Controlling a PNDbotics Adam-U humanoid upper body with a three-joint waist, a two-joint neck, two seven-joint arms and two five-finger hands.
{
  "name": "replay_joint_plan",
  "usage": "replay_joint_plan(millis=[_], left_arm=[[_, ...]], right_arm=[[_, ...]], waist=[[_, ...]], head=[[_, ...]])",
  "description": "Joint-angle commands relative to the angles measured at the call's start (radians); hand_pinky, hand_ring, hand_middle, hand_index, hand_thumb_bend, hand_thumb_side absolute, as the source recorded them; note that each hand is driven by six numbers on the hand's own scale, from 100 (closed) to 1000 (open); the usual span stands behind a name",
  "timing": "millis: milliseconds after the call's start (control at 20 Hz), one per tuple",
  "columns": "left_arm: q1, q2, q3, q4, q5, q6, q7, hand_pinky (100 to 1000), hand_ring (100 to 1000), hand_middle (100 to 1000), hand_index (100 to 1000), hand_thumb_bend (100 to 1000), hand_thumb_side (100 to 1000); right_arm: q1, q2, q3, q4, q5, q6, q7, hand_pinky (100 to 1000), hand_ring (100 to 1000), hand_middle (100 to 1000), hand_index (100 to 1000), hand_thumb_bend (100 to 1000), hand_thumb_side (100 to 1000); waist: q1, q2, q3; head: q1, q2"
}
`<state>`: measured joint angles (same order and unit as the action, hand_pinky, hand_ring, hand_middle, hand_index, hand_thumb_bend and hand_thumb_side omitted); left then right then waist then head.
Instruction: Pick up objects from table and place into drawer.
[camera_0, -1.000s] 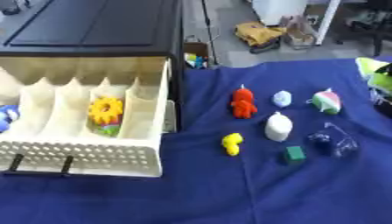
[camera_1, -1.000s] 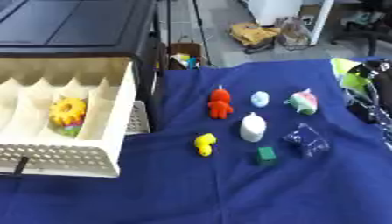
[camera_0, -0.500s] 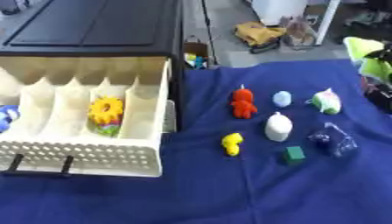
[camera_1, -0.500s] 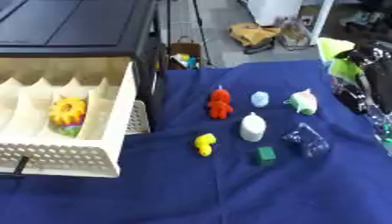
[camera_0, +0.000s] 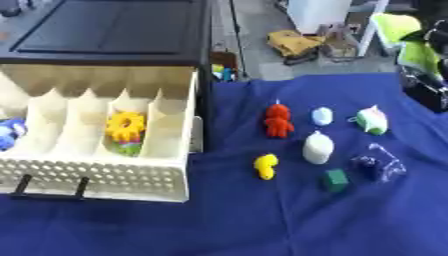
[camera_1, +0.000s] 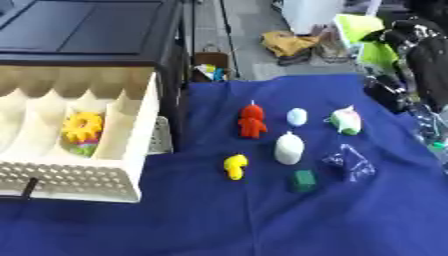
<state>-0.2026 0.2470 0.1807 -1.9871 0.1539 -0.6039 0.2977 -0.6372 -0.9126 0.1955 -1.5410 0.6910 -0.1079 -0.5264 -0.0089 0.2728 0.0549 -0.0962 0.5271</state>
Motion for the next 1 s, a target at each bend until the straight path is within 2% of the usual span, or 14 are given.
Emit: replay_joint_plan(millis=[50, 400, 700, 850, 1000], left_arm=[[-0.009, 0.031, 0.0, -0.013, 0.007, 0.005, 0.0, 438, 689, 577, 797, 179, 962], [-0.01, 0.044, 0.0, -0.013, 0.021, 0.012, 0.0, 439, 688, 577, 796, 176, 962], [-0.008, 0.051, 0.001, -0.013, 0.031, 0.014, -0.001, 439, 687, 577, 796, 175, 962], [-0.01, 0.055, -0.007, -0.013, 0.04, 0.019, -0.005, 440, 687, 577, 796, 173, 961], [-0.01, 0.058, -0.008, -0.013, 0.048, 0.021, -0.01, 440, 687, 577, 796, 172, 961]], right_arm=[[-0.033, -0.055, 0.003, -0.097, -0.069, 0.017, 0.056, 623, 732, 441, 488, 100, 100], [-0.105, -0.06, 0.038, -0.231, -0.207, 0.057, 0.205, 628, 729, 427, 475, 100, 100], [-0.175, -0.041, 0.065, -0.287, -0.304, 0.083, 0.301, 629, 728, 423, 472, 100, 100], [-0.22, 0.001, 0.101, -0.321, -0.325, 0.069, 0.33, 632, 729, 422, 471, 100, 100], [-0.288, 0.062, 0.148, -0.313, -0.337, 0.063, 0.372, 635, 729, 418, 467, 100, 102]], waist=[[-0.005, -0.027, 0.0], [-0.02, -0.045, 0.006], [-0.026, -0.055, 0.01], [-0.033, -0.067, 0.03], [-0.036, -0.072, 0.038]], head=[[0.007, 0.004], [0.015, 0.014], [0.018, 0.017], [0.006, 0.023], [0.004, 0.029]])
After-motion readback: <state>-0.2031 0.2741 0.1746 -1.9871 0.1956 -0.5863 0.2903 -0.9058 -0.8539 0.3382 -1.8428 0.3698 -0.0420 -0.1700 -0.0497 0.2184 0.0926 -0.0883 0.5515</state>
